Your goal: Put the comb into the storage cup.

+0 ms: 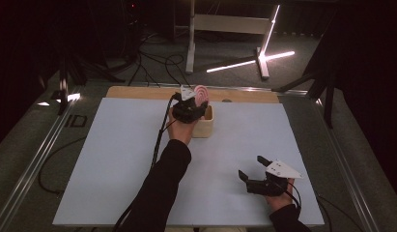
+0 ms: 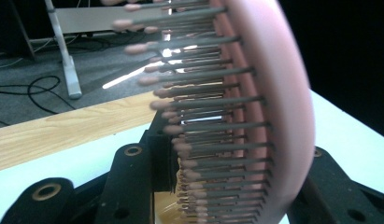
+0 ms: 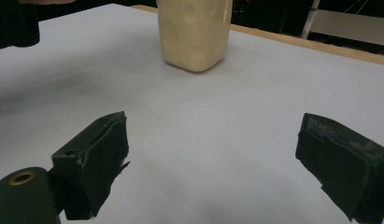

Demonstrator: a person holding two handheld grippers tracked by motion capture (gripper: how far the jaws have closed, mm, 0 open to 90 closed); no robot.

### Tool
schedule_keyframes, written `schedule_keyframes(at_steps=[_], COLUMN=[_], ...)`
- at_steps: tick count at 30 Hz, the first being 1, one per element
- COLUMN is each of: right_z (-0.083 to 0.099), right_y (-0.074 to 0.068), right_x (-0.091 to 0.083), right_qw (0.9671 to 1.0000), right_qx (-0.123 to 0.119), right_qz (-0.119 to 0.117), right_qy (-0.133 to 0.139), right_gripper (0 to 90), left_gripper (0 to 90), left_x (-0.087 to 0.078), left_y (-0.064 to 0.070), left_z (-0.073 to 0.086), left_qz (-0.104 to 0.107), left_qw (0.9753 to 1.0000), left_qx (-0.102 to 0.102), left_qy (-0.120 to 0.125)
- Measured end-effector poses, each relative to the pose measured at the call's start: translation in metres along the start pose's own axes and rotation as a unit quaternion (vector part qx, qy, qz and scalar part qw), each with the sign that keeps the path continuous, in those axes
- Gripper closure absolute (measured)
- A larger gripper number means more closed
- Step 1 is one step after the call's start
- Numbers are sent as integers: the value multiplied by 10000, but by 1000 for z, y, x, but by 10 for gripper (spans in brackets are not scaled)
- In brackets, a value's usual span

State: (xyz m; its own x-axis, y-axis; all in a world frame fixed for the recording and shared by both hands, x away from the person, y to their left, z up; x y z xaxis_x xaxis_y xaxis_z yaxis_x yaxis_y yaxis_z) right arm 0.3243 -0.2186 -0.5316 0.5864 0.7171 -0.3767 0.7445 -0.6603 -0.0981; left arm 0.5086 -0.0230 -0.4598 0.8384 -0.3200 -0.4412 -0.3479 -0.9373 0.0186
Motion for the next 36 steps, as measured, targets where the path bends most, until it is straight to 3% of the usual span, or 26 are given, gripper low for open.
schedule_keyframes(at_steps=[17, 23, 29, 30, 31, 36], right_z=[0, 0, 0, 0, 0, 0], right_y=[1, 0, 1, 1, 0, 1], right_x=[0, 1, 0, 0, 0, 0], right_qw=[10000, 10000, 10000, 10000, 10000, 10000], right_qx=[-7, -2, -9, -9, -8, -5], right_qz=[2, -7, 9, 9, 8, 16], right_qy=[-4, -16, -9, -9, -7, -6], right_gripper=[93, 93, 93, 93, 93, 93], left_gripper=[509, 435, 340, 340, 279, 193], left_x=[5, 7, 8, 8, 7, 7], left_y=[-11, -16, -18, -19, -20, -23], left_z=[3, 6, 7, 7, 6, 6], left_qz=[-170, -249, -234, -191, -202, -316], left_qw=[9998, 9994, 9993, 9993, 9992, 9988], left_qx=[112, 99, -44, -197, -230, -228], left_qy=[-77, -219, -277, -264, -268, -287])
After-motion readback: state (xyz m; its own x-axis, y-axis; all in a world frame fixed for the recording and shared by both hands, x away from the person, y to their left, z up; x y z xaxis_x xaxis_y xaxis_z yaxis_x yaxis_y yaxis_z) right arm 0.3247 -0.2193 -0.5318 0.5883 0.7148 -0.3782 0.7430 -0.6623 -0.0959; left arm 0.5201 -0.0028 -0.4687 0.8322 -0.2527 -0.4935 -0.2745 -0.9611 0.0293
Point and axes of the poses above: each handheld gripper's, and its own axes: x roughly forward along the jaws, z roughly out of its underside, y roughly to its right, the point moved 9 cm from there along x, roughly forward along the jaws, and after that the axes turned 13 degrees about -z, right-handed, at the moved point
